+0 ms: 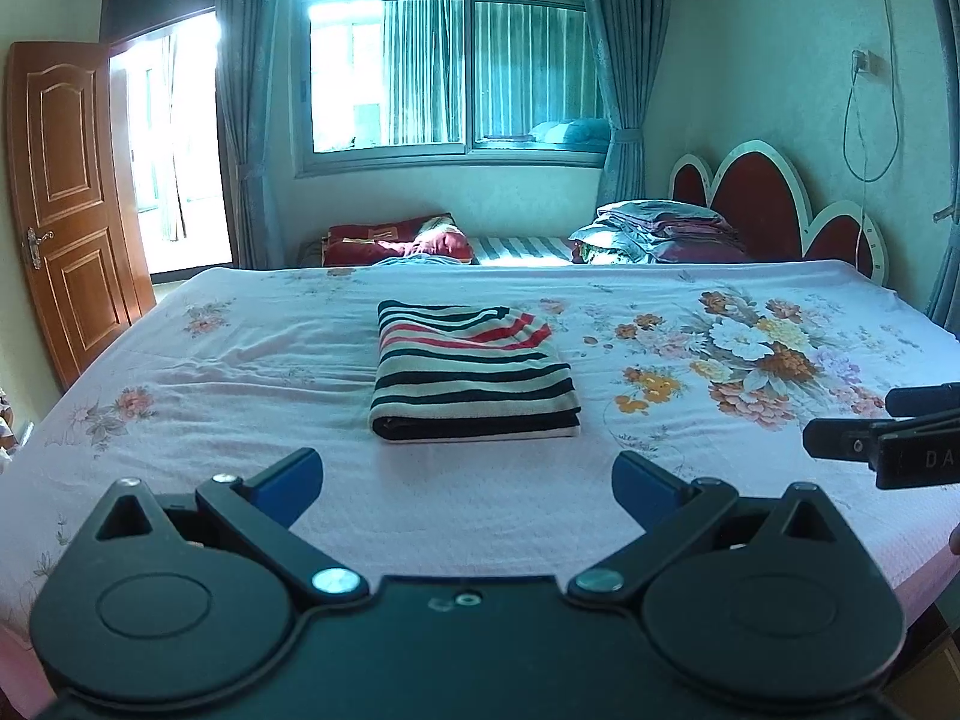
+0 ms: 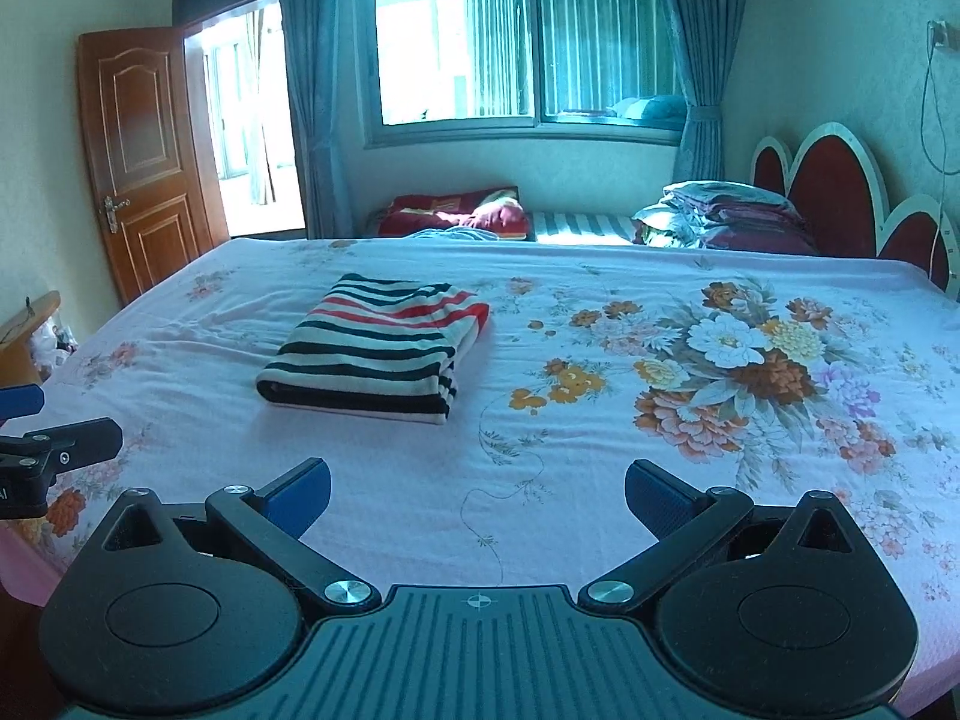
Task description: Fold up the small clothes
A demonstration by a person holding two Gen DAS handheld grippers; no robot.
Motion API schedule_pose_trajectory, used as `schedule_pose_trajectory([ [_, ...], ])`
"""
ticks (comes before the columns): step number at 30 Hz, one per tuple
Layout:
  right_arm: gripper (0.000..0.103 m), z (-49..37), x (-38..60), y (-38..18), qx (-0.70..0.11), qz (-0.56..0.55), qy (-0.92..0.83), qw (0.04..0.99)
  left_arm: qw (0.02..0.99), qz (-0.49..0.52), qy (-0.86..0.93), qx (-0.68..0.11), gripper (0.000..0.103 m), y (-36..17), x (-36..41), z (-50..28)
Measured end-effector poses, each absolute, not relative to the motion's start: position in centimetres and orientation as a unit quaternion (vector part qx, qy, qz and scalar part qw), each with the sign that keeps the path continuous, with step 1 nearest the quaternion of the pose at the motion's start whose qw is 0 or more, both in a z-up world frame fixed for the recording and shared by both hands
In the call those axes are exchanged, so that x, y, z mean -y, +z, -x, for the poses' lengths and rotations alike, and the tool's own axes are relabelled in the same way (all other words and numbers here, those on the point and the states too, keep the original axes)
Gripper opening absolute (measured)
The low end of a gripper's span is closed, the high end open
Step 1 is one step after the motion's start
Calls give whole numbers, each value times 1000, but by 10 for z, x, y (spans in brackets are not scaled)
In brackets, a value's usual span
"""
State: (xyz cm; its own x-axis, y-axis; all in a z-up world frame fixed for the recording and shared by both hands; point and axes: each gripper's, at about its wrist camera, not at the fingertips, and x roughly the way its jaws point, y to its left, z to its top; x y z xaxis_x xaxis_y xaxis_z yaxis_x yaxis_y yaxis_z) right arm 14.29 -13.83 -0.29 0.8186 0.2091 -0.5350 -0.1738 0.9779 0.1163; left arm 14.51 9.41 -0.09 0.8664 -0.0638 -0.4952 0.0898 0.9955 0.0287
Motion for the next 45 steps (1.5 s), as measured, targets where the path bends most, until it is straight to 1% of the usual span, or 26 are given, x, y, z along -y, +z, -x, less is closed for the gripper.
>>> schedule_pose_trajectory([
  [45, 103, -150, 138, 2, -283, -28, 104, 953, 966, -26, -41, -255, 102, -1, -99, -152],
])
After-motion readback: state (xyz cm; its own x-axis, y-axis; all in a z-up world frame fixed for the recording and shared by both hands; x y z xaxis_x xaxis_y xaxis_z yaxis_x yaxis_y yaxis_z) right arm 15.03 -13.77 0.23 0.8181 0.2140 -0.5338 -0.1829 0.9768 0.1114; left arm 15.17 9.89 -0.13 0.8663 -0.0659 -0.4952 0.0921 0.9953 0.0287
